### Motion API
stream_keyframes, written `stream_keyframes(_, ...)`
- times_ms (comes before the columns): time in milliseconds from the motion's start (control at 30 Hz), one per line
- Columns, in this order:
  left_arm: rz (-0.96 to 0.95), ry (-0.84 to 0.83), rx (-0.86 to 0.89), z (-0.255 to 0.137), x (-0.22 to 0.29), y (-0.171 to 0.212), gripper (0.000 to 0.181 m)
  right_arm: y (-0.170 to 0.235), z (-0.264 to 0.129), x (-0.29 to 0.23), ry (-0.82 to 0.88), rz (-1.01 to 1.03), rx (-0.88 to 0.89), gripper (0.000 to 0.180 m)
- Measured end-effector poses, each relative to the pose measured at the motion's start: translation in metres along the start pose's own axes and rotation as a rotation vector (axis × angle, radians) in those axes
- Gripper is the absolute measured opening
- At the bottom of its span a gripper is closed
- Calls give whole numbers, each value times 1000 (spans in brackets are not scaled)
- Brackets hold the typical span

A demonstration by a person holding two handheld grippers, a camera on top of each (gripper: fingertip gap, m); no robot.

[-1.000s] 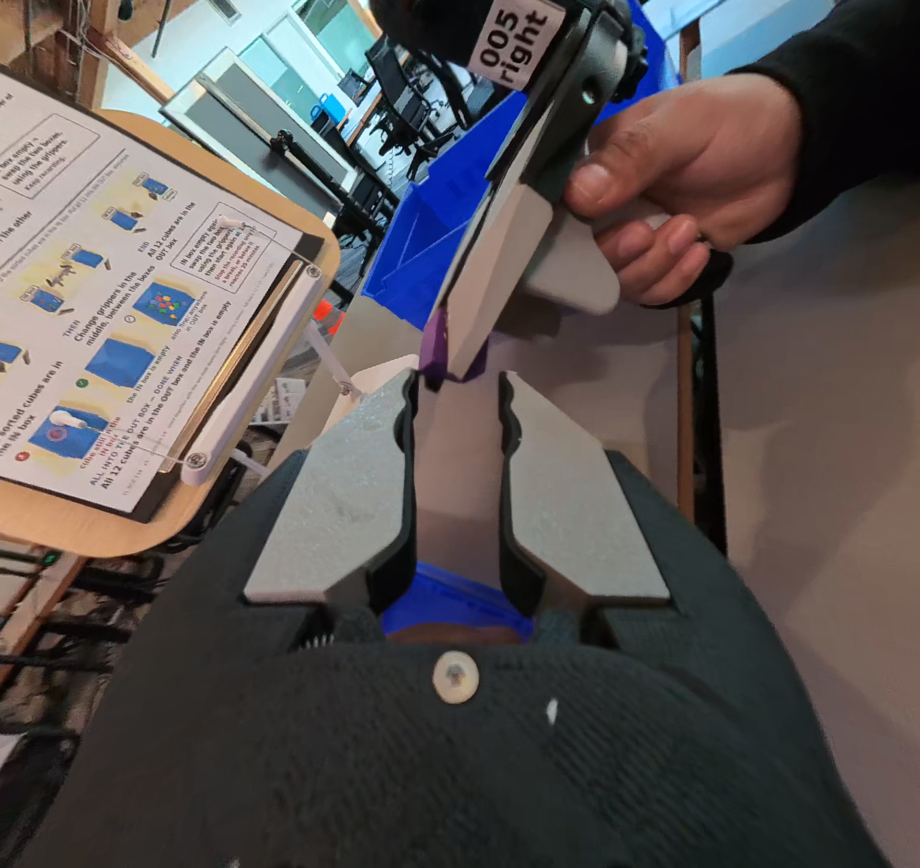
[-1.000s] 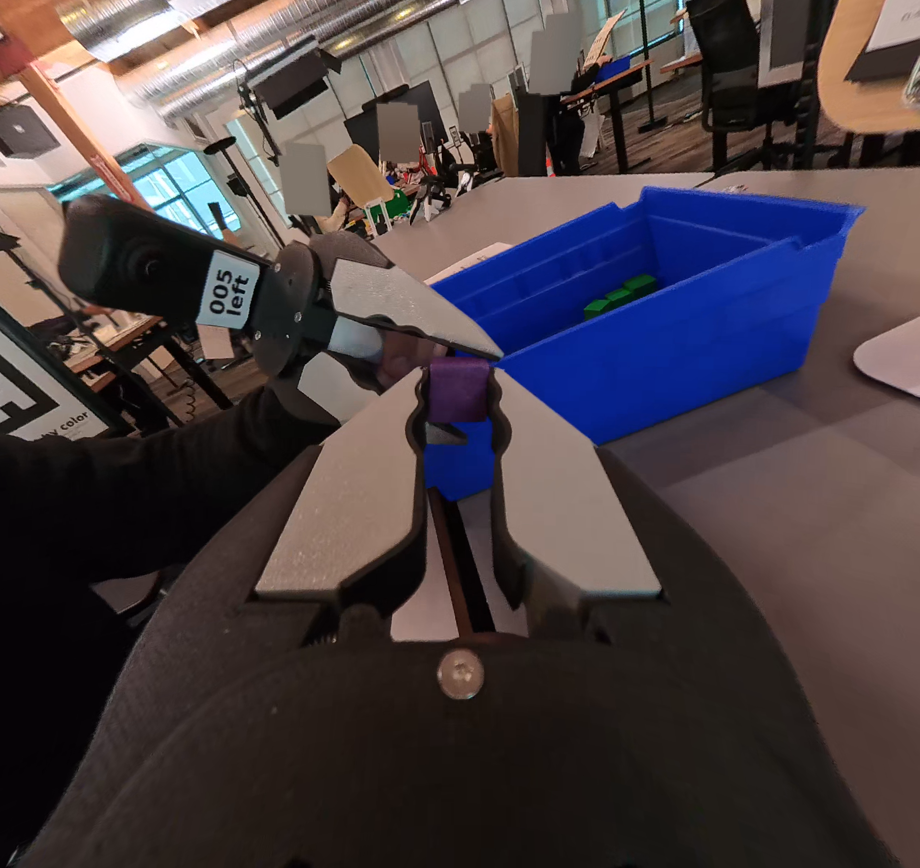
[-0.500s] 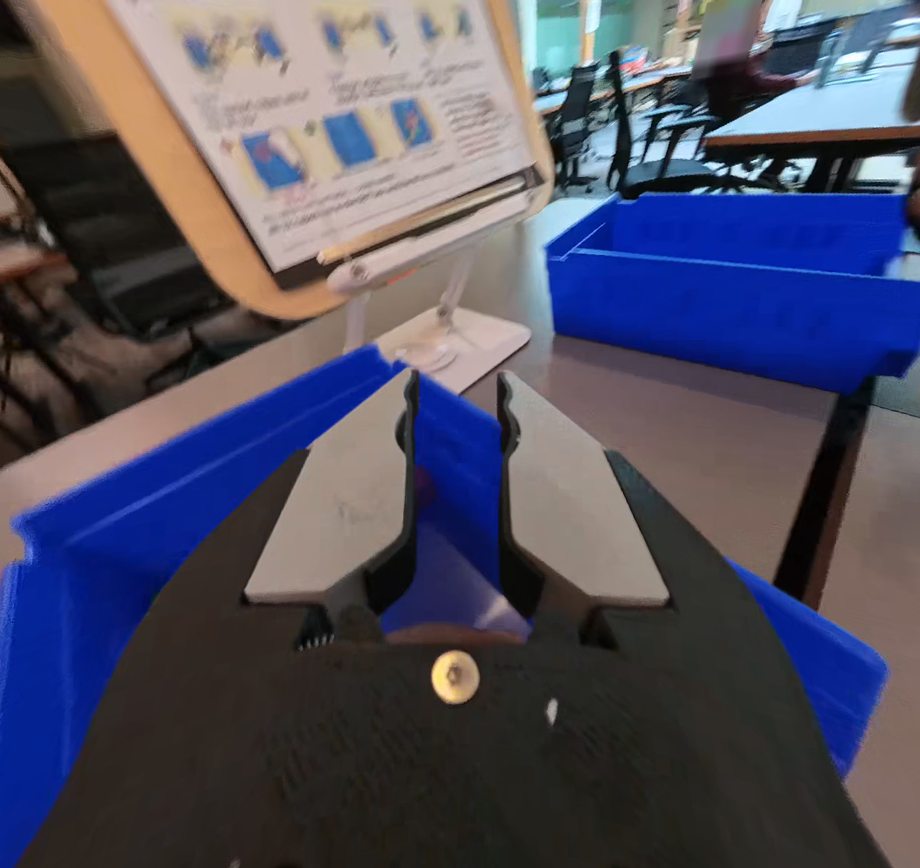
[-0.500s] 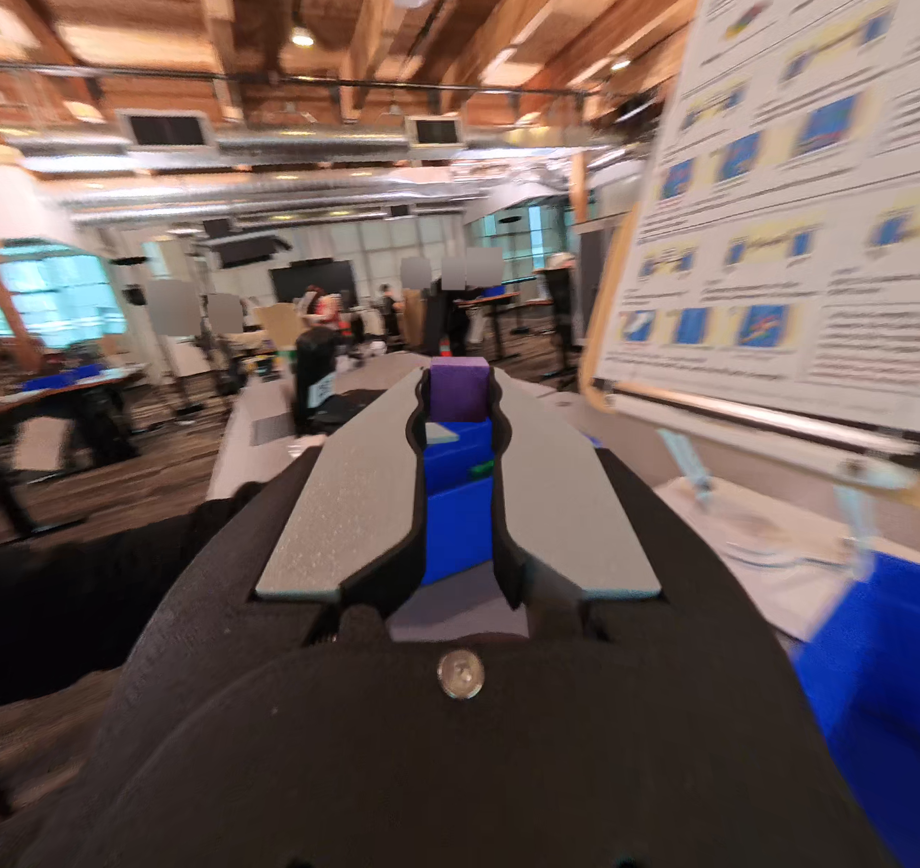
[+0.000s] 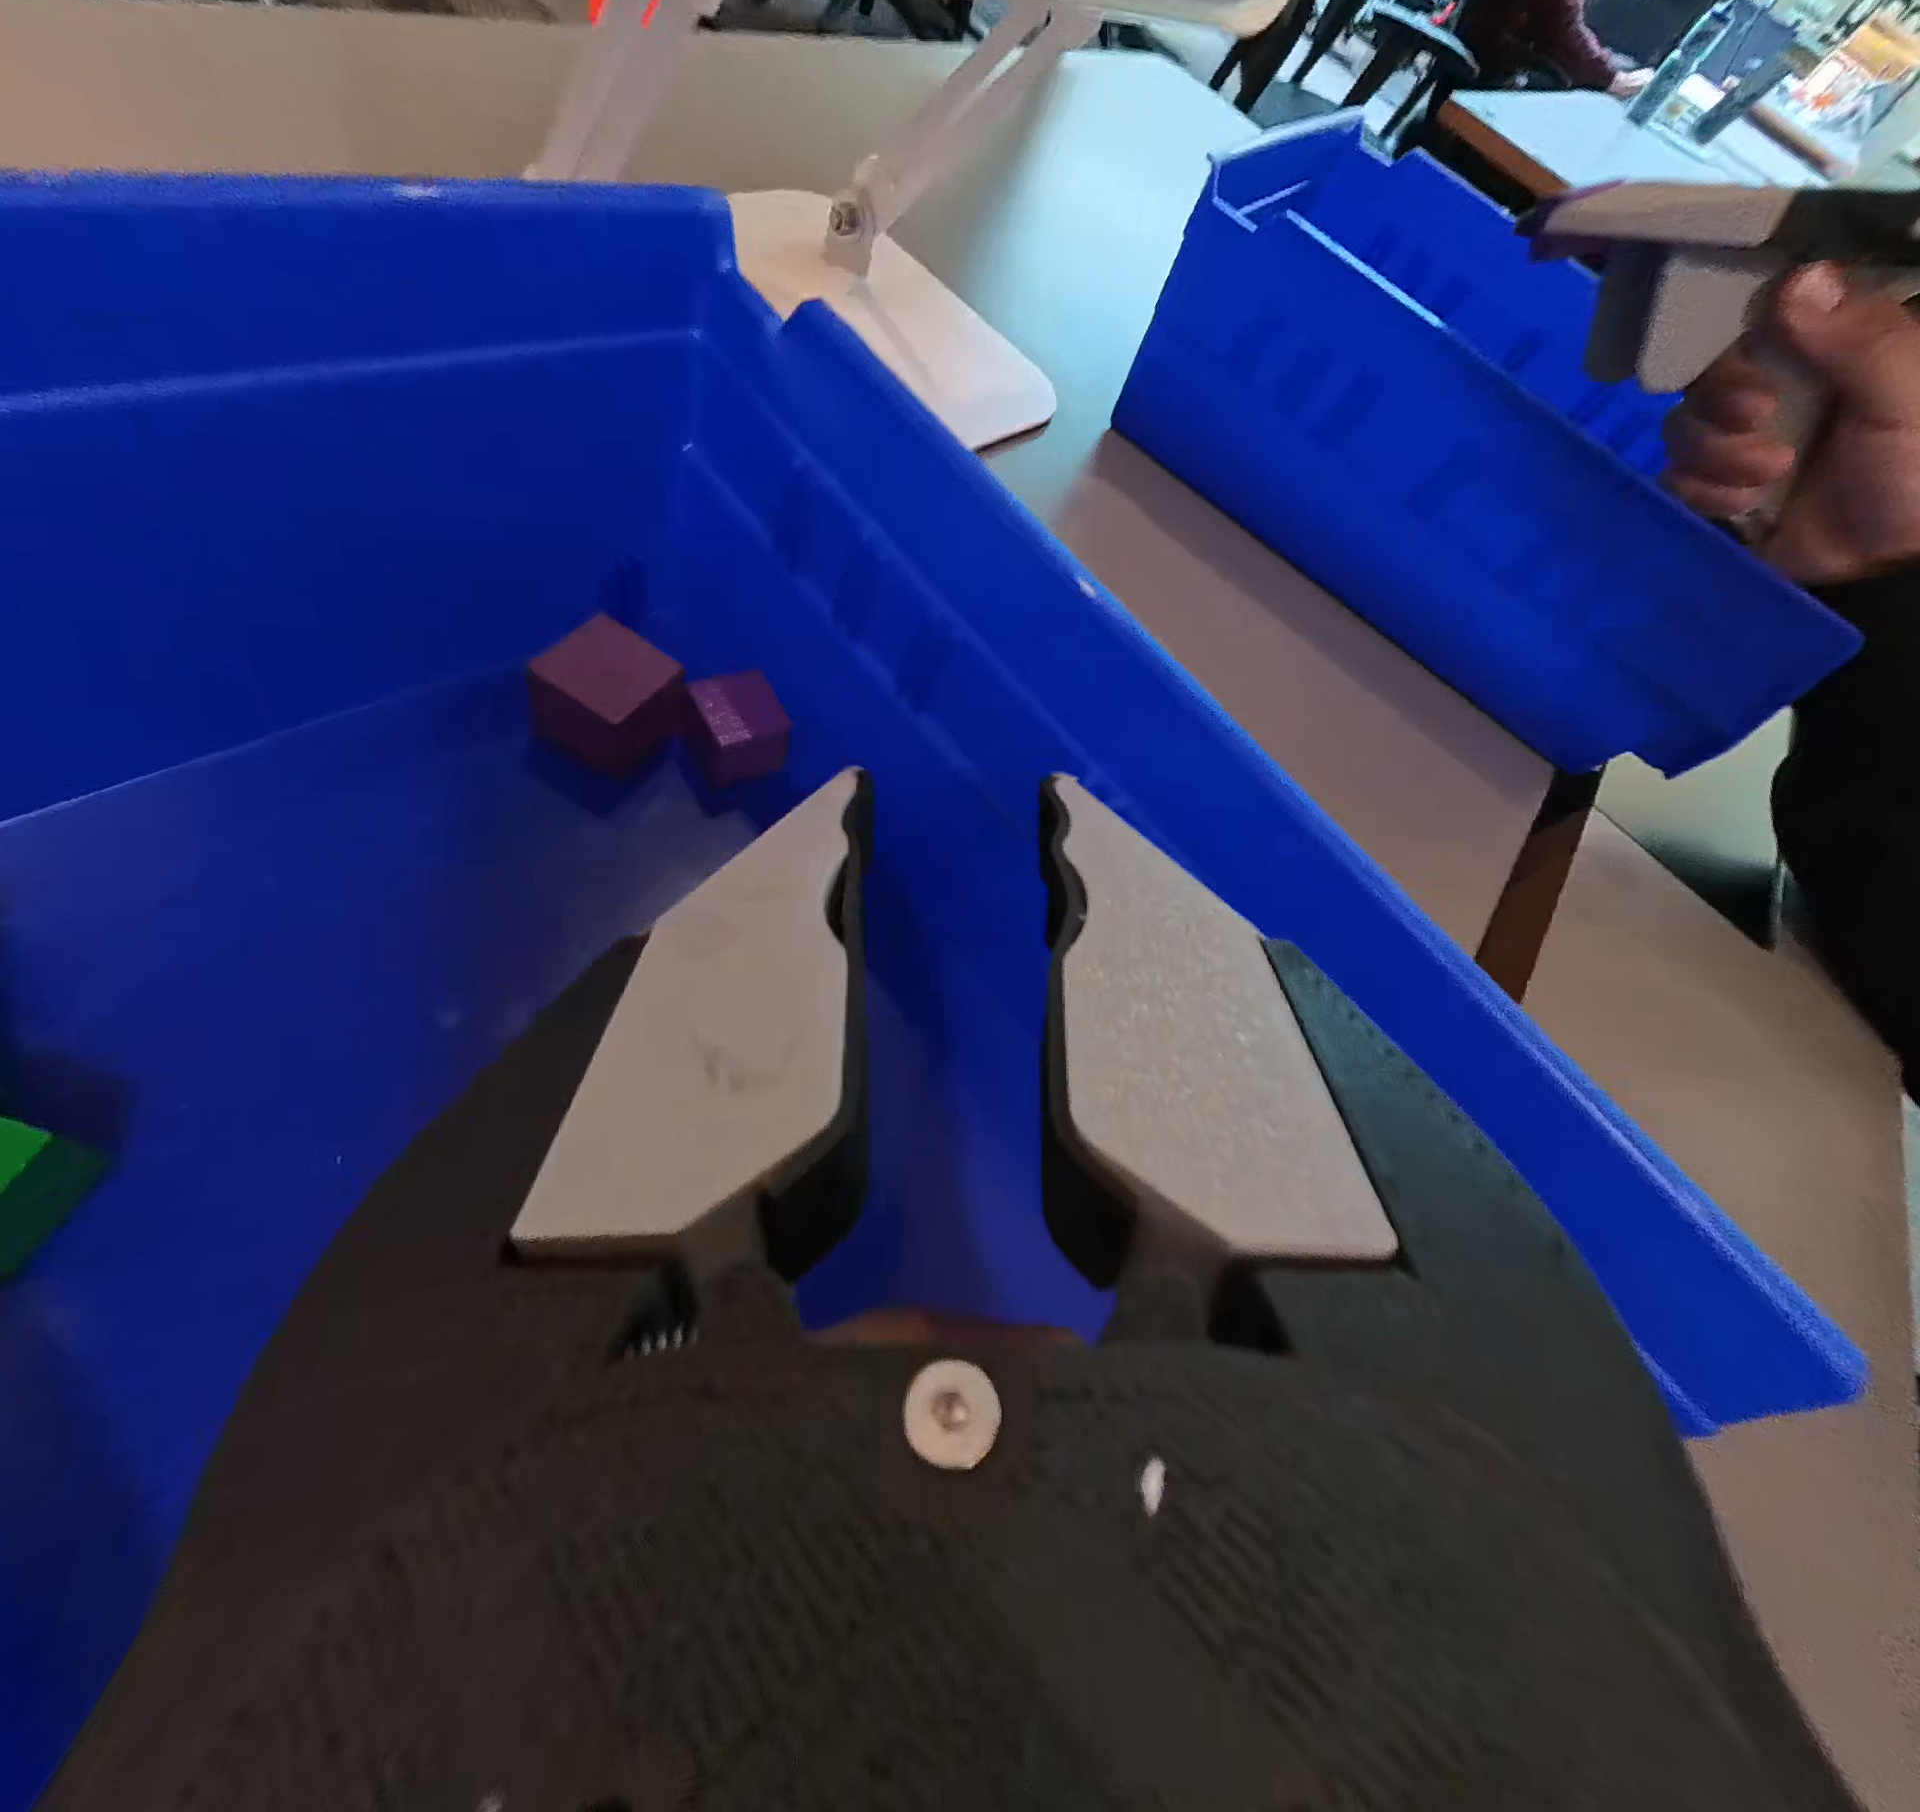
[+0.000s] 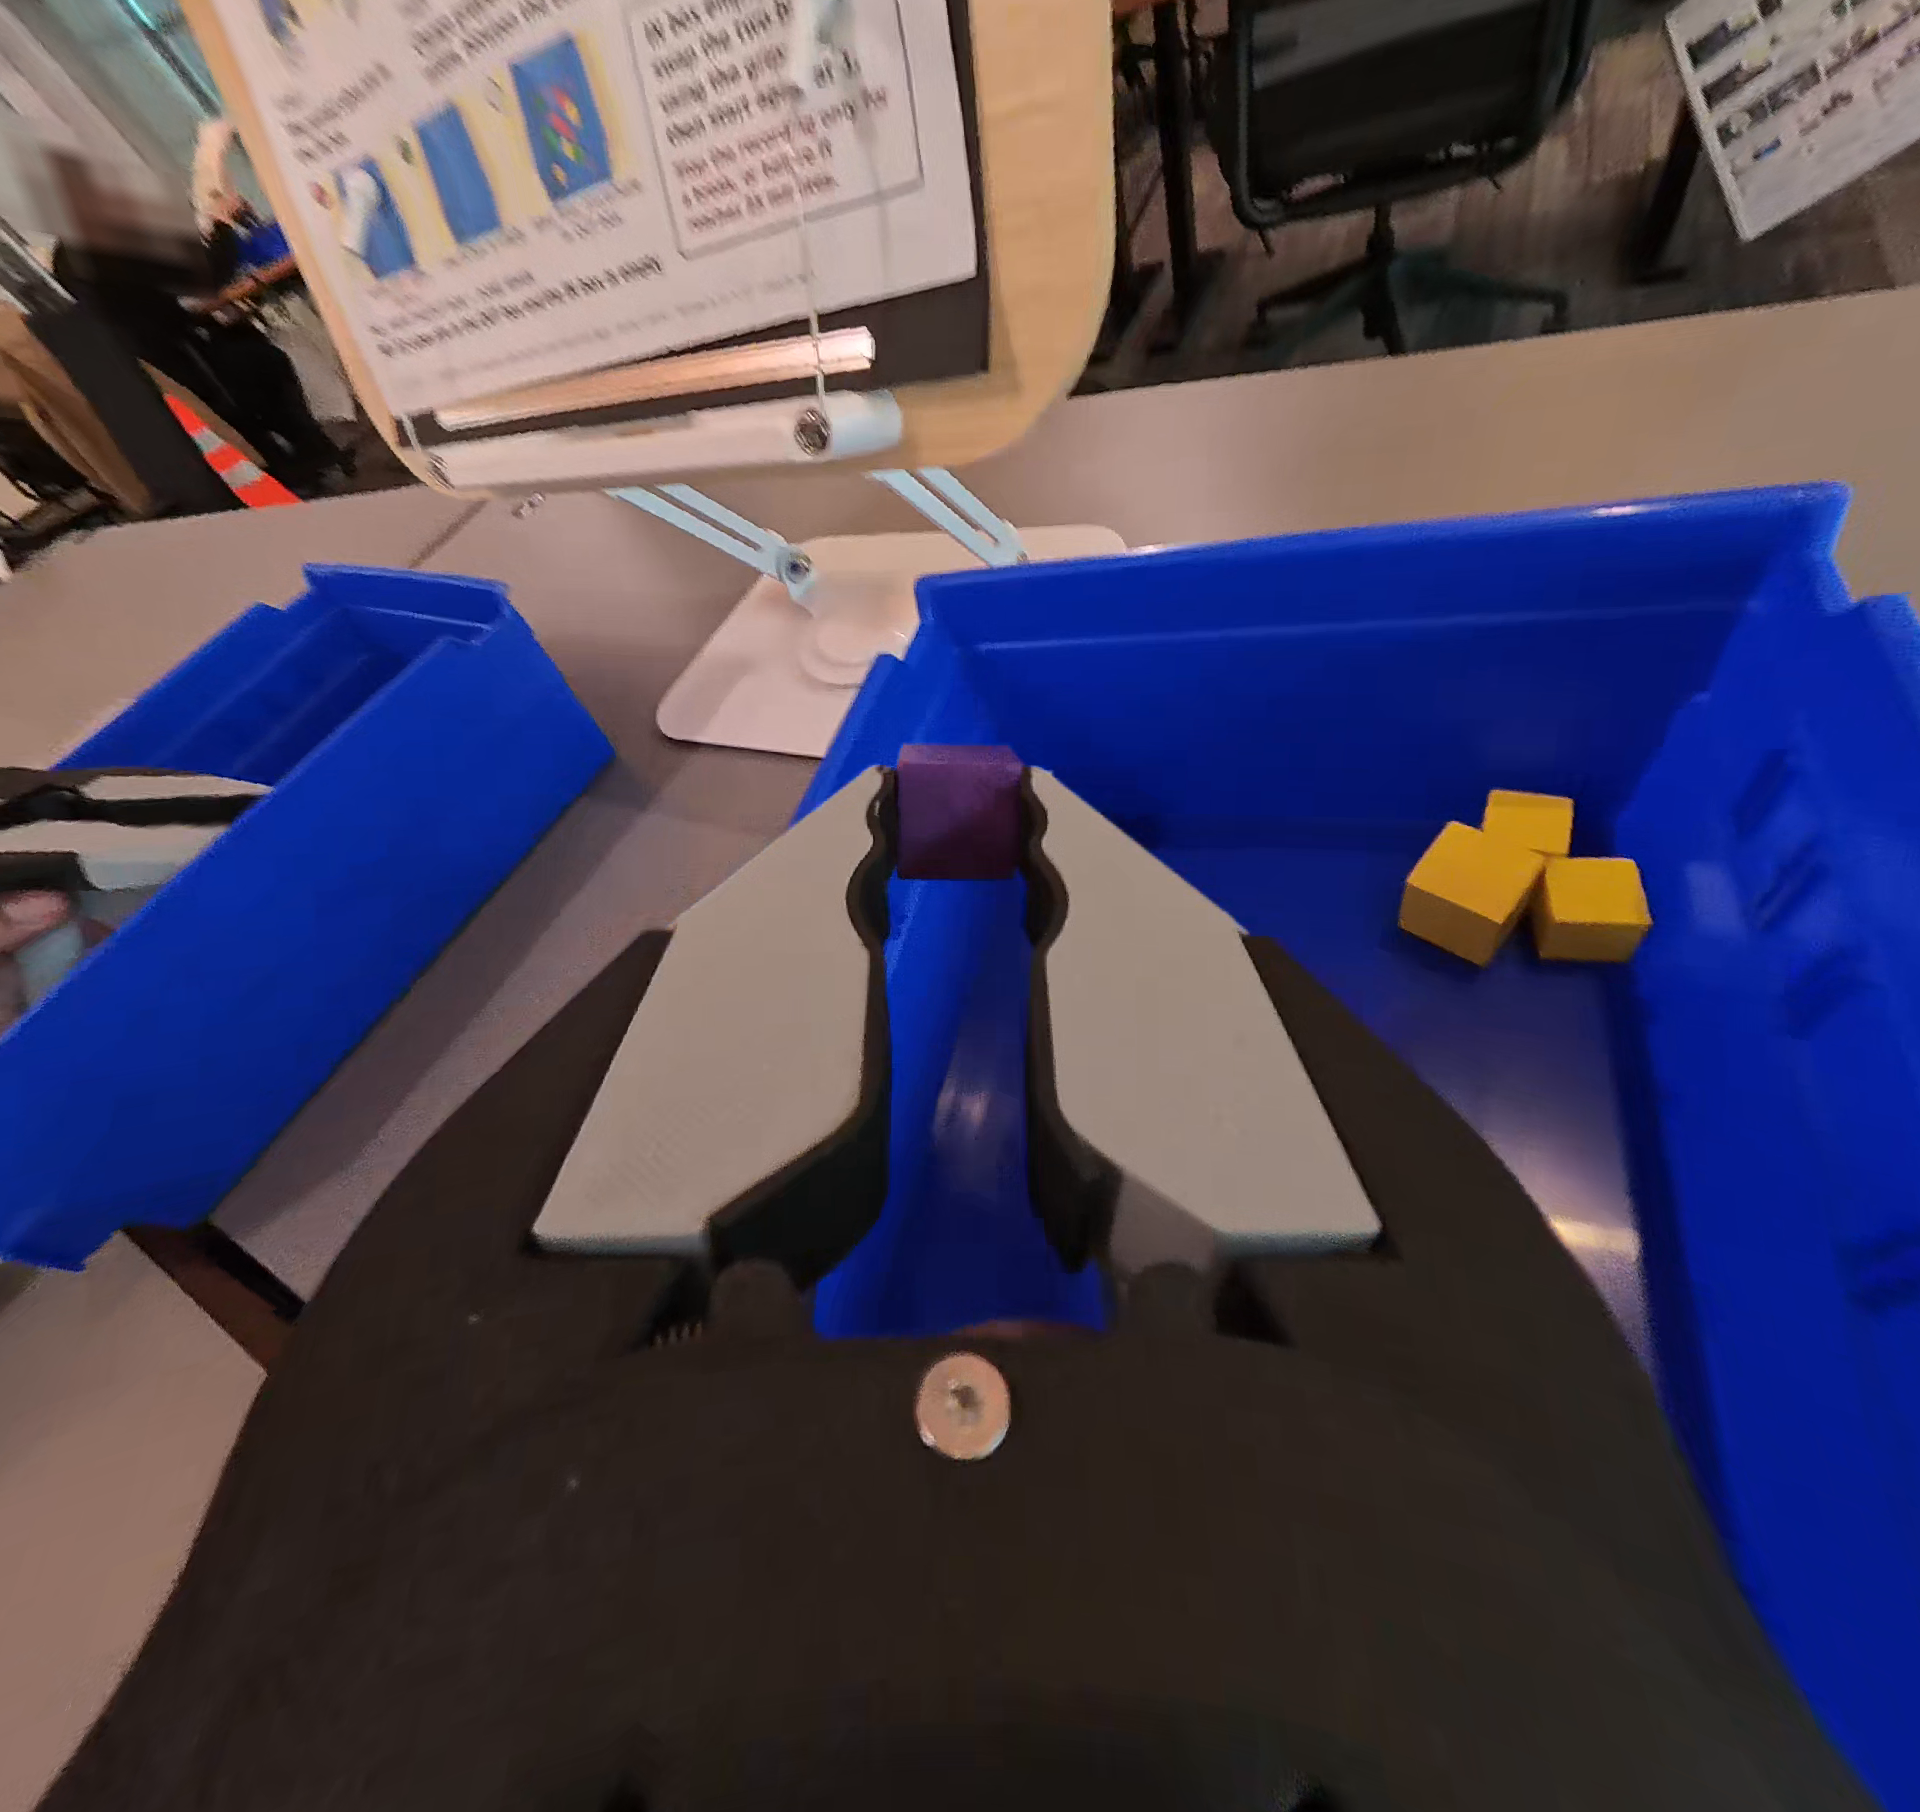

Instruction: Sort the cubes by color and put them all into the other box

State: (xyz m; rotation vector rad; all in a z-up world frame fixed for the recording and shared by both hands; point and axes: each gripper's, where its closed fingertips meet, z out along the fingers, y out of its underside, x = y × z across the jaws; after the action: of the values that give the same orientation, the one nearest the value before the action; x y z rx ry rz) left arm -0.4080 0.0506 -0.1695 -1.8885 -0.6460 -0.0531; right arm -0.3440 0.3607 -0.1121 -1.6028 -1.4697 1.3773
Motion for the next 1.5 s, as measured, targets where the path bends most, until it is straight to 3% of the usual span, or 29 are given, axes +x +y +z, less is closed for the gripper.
stream_keyframes(367, 60, -55, -11, 1, -1, 1, 31, 41, 21, 19, 128, -110, -255, 20)
stream_keyframes(567, 59, -48, -17, 2, 0, 3, 28, 19, 54, 11, 68, -57, -265, 19)
stream_keyframes(667, 61, -43, -15, 1, 1, 3, 28, 25, 74, 1, 3, 10, -350, 37)
stream_keyframes(700, 61, -41, -14, 1, 1, 3, 28, 27, 79, 3, 19, 18, -360, 36)
stream_keyframes(767, 58, -39, -15, 1, 2, 3, 28, 26, 82, 10, 59, -13, -324, 44)
stream_keyframes(967, 51, -32, -16, 2, 2, 3, 26, 10, 62, 13, 85, -71, -243, 41)
stream_keyframes(1100, 48, -33, -13, 1, 2, 3, 27, -21, 33, 9, 73, -63, -76, 36)
stream_keyframes(1300, 42, -53, -10, 0, -1, 2, 31, -80, -14, -63, -83, -183, 217, 28)
stream_keyframes(1500, 51, -143, 62, -11, -13, -11, 31, -48, -8, -180, -355, -317, 149, 28)
